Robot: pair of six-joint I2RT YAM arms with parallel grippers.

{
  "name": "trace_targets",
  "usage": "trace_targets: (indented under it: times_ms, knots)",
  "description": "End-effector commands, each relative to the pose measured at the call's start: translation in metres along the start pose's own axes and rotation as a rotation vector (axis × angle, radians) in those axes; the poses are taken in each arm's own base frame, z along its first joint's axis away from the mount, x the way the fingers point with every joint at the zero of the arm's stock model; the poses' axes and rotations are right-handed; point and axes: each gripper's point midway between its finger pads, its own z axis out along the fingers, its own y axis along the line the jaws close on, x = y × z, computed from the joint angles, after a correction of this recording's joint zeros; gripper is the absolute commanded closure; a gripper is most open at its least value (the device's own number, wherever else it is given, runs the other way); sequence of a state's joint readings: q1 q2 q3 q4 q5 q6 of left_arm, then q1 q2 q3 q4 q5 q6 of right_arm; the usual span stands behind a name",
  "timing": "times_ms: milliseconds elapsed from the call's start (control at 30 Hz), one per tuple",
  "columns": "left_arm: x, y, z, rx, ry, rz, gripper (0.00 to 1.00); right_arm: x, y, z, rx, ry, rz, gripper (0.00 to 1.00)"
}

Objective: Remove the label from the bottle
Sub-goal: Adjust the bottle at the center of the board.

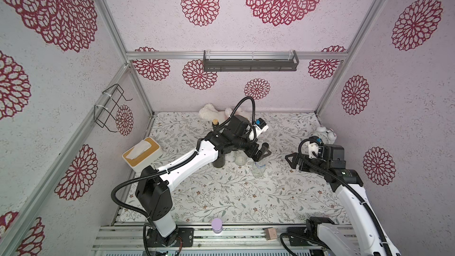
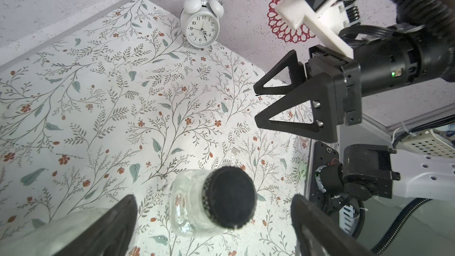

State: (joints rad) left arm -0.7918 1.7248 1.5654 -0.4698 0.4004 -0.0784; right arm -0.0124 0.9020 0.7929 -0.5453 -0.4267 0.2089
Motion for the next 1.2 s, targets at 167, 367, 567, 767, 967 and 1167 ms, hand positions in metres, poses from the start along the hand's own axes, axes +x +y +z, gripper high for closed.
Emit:
trace_targets:
  times_ms: [167,367,567,767,967,1167]
  knots:
    - [-0.014,-0.009,0.013,0.013,-0.023,0.068,0.07,-0.002,-0.004,0.001,0.016,-0.006,-0.026,0.03]
    - [-0.008,-0.007,0.023,0.002,0.004,0.074,0.13,-0.002,-0.005,0.001,0.022,-0.007,-0.027,0.03]
    - [-0.003,-0.006,0.030,-0.018,0.017,0.077,0.25,-0.001,-0.005,0.001,0.023,-0.007,-0.027,0.03]
    - [-0.002,-0.005,0.032,-0.034,0.016,0.083,0.38,0.000,-0.005,0.000,0.023,-0.010,-0.028,0.03]
    - [-0.003,-0.001,0.032,-0.056,0.011,0.088,0.49,-0.001,-0.005,-0.001,0.023,-0.012,-0.027,0.04]
    - [-0.004,0.000,0.028,-0.070,-0.001,0.091,0.58,-0.002,-0.004,-0.001,0.022,-0.016,-0.028,0.04]
